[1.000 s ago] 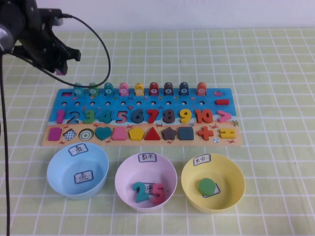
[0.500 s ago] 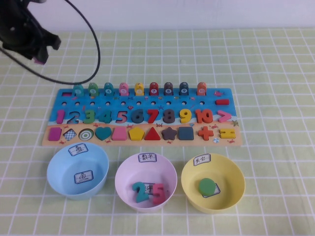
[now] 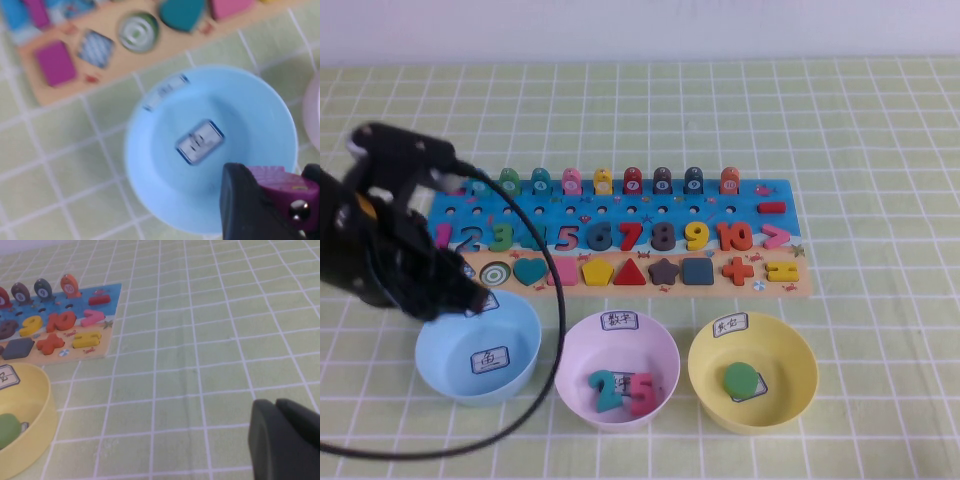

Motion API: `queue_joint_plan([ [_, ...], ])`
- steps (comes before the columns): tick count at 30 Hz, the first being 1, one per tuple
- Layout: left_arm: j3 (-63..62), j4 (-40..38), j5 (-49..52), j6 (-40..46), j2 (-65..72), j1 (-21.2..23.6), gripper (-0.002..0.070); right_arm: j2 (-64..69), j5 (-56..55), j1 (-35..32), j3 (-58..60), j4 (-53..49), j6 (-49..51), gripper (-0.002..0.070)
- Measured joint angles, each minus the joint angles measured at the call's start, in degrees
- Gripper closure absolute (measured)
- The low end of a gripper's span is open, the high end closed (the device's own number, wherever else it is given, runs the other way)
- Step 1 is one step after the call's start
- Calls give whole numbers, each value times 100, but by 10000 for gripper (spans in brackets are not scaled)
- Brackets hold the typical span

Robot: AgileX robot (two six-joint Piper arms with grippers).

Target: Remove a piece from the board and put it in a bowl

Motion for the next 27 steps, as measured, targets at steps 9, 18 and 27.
queue_joint_plan([
  [9, 578, -24, -947, -85, 568, -206, 487, 0, 0, 0, 0, 0, 0, 694],
  [18, 581, -61, -1430, -74, 1574, -206, 487, 0, 0, 0, 0, 0, 0, 694],
  [27, 581, -61, -1635, -74, 1601, -206, 311, 0, 0, 0, 0, 0, 0, 694],
])
